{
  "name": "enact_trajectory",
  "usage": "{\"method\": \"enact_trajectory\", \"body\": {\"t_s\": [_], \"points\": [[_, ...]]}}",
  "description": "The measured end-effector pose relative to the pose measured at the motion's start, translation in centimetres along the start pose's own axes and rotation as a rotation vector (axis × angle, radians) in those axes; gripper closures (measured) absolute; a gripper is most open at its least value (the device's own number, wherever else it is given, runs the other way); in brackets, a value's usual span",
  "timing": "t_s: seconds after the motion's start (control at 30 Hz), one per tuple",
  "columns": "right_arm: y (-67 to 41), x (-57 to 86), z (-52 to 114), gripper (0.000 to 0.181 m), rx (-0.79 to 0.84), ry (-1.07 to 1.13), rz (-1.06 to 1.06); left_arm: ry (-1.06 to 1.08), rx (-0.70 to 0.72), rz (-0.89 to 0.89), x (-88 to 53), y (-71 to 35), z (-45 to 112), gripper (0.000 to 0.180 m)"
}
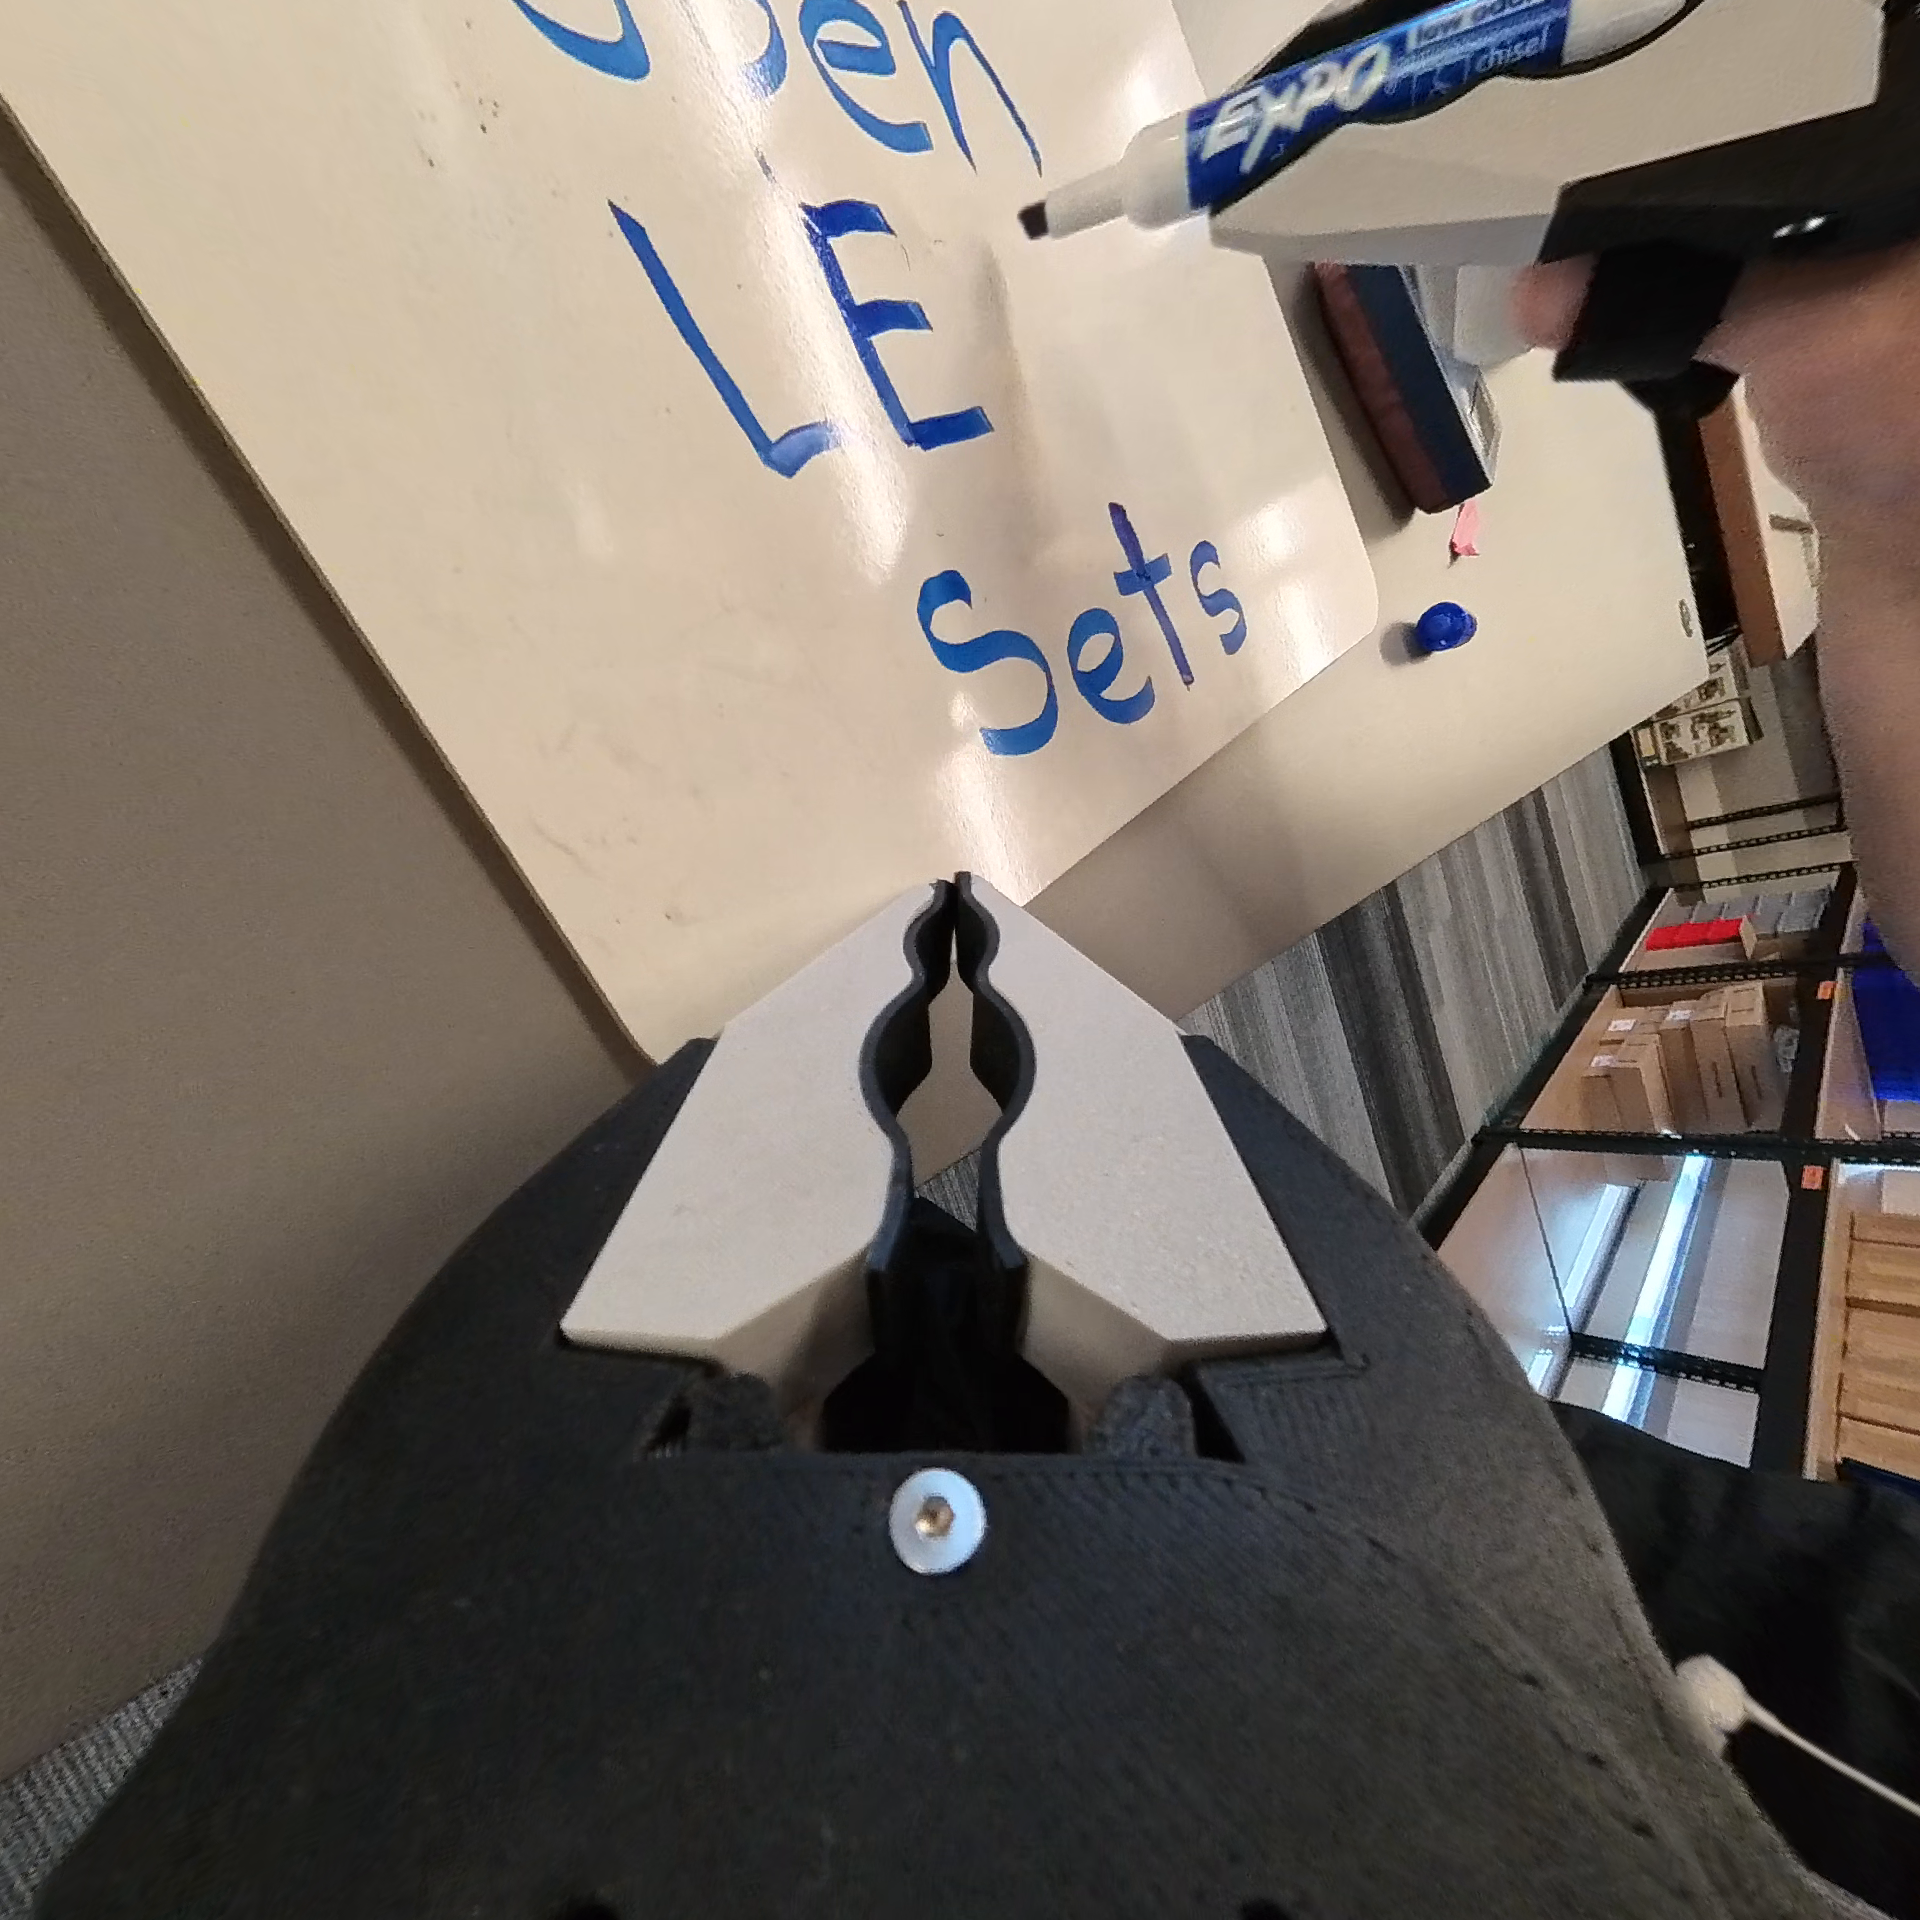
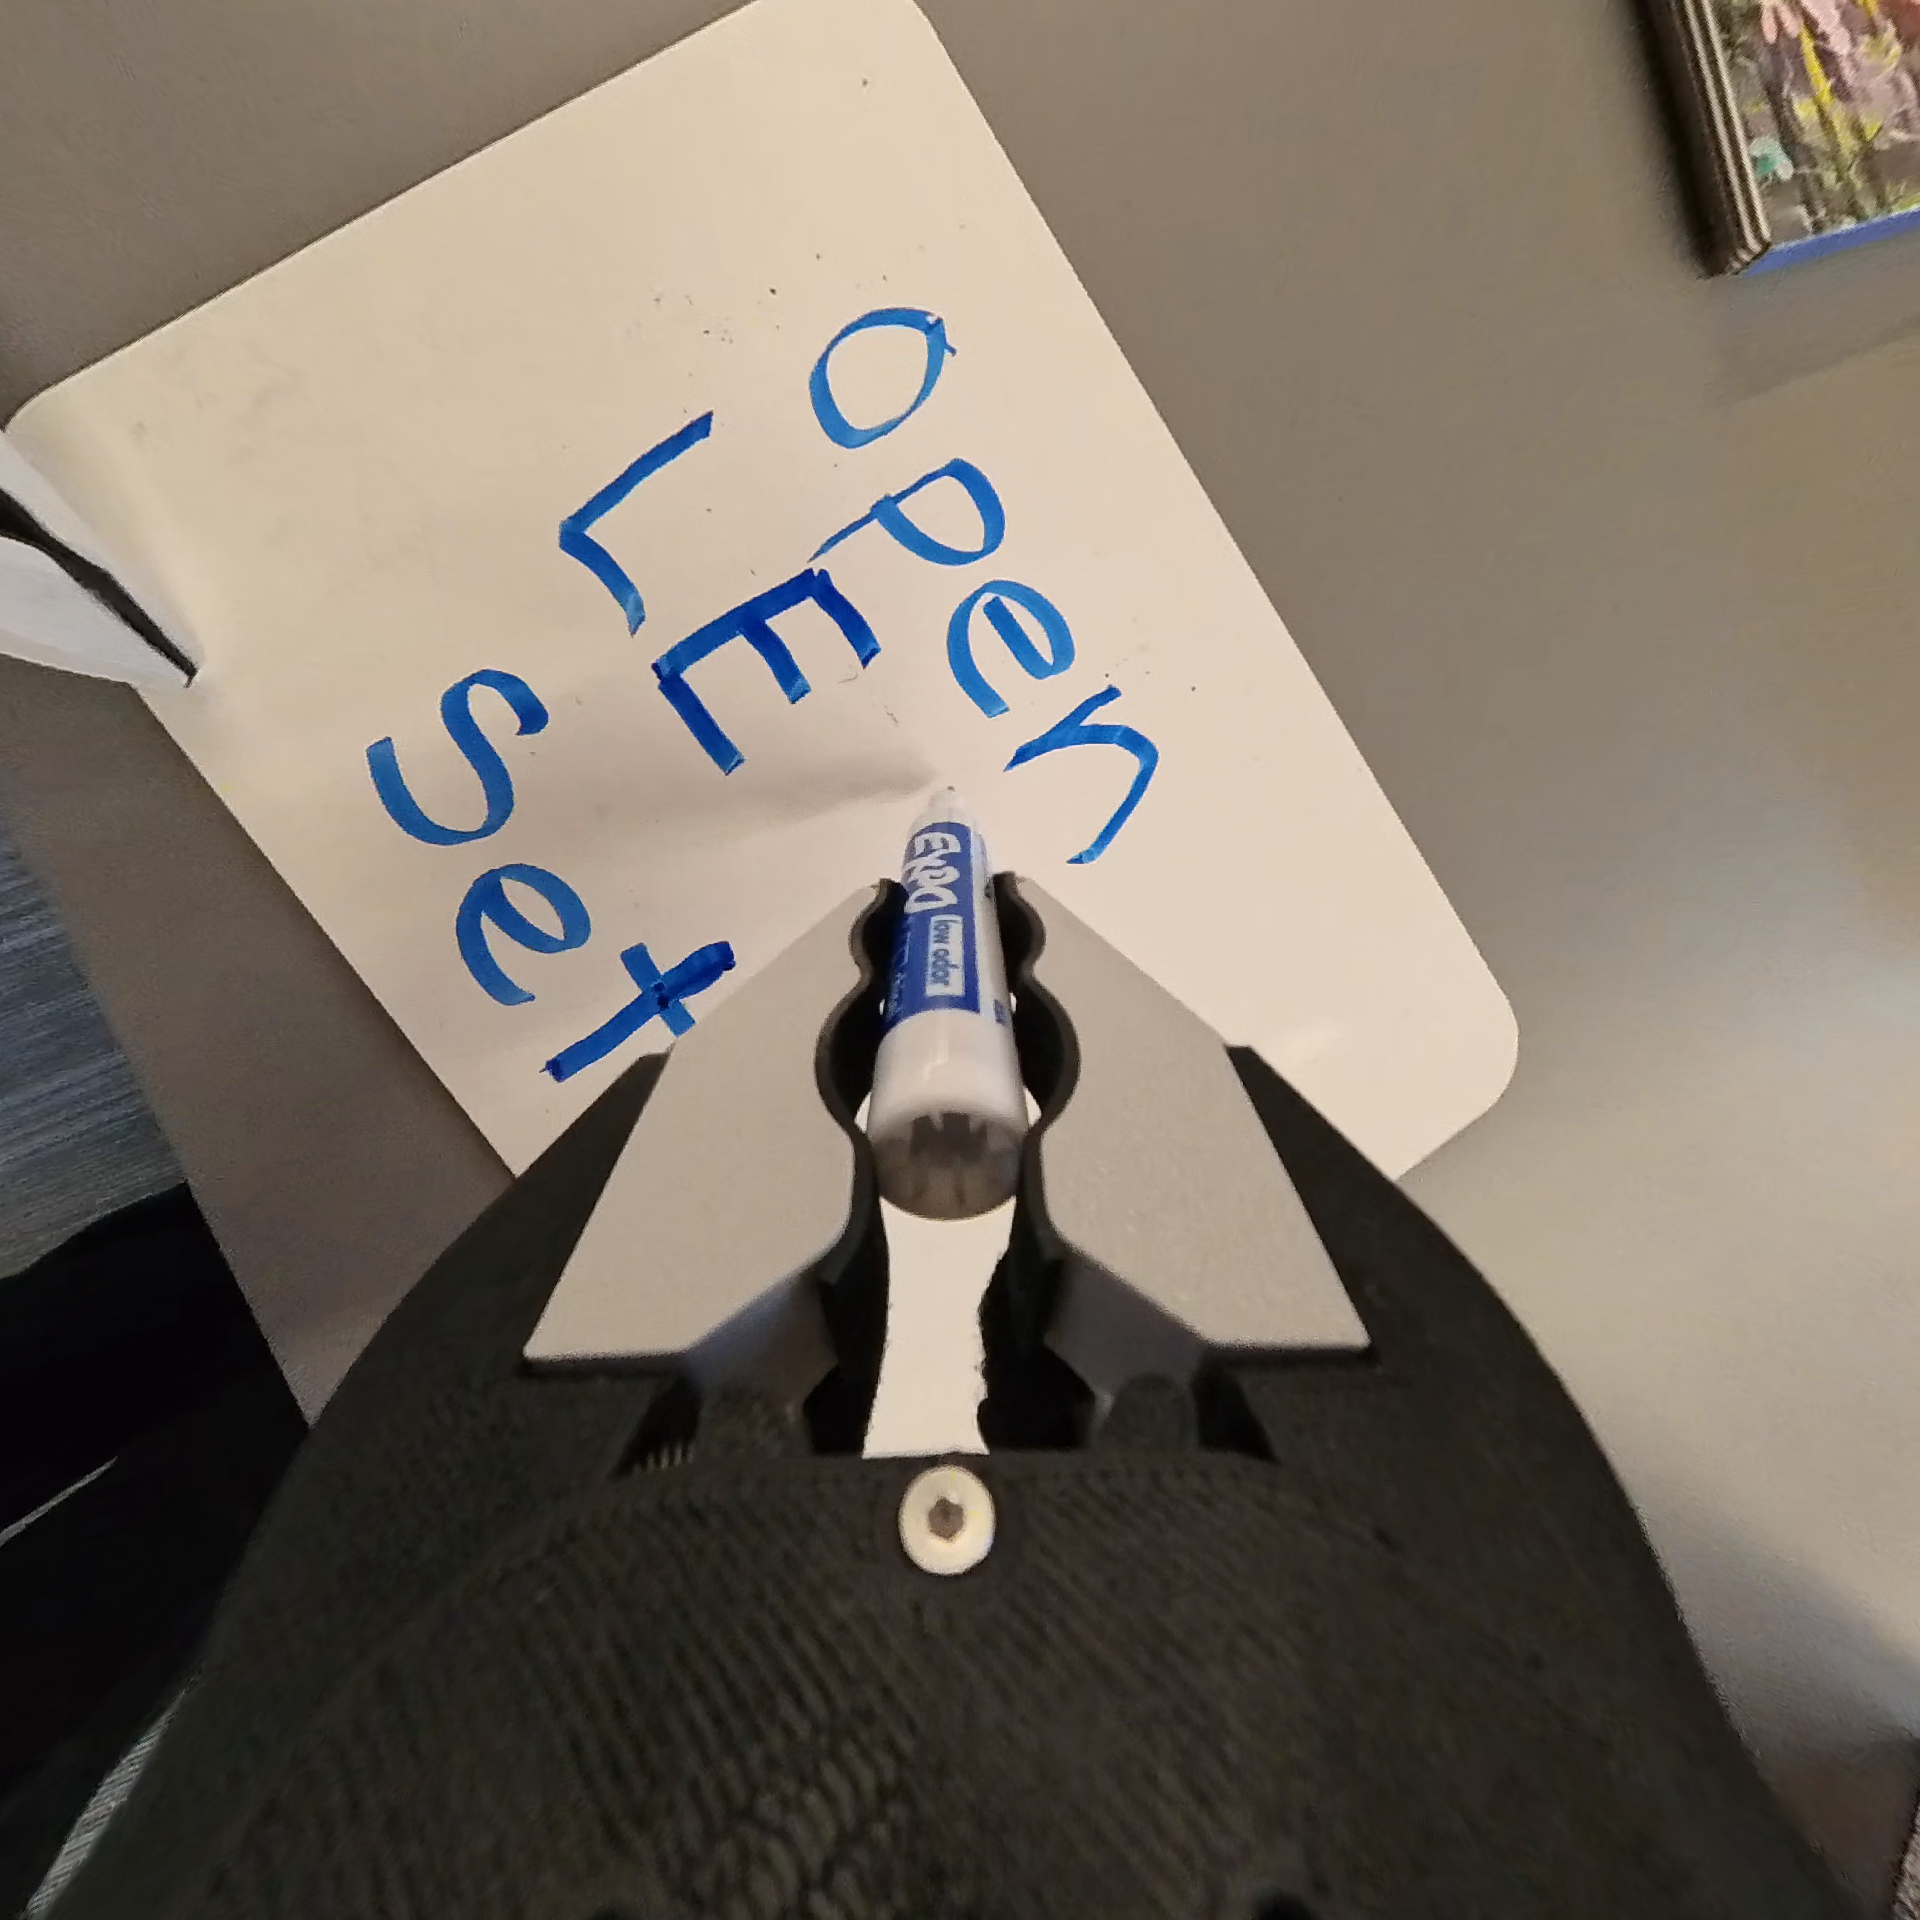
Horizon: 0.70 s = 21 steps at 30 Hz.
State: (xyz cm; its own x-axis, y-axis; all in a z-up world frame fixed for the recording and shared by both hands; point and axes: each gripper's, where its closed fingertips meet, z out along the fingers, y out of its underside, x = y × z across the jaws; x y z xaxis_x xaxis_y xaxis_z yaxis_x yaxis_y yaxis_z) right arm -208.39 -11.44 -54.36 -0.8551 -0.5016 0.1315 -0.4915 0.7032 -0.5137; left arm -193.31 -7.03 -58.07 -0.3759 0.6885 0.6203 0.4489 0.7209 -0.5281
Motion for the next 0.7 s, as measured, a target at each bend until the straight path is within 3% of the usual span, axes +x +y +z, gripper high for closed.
{"method": "enact_trajectory", "body": {"t_s": [0.7], "points": [[0.45,-0.12,0.54,0.164,-0.022,0.041,0.126,0.006,-0.002,-0.003,-0.02,0.04,-0.04,0.18]]}}
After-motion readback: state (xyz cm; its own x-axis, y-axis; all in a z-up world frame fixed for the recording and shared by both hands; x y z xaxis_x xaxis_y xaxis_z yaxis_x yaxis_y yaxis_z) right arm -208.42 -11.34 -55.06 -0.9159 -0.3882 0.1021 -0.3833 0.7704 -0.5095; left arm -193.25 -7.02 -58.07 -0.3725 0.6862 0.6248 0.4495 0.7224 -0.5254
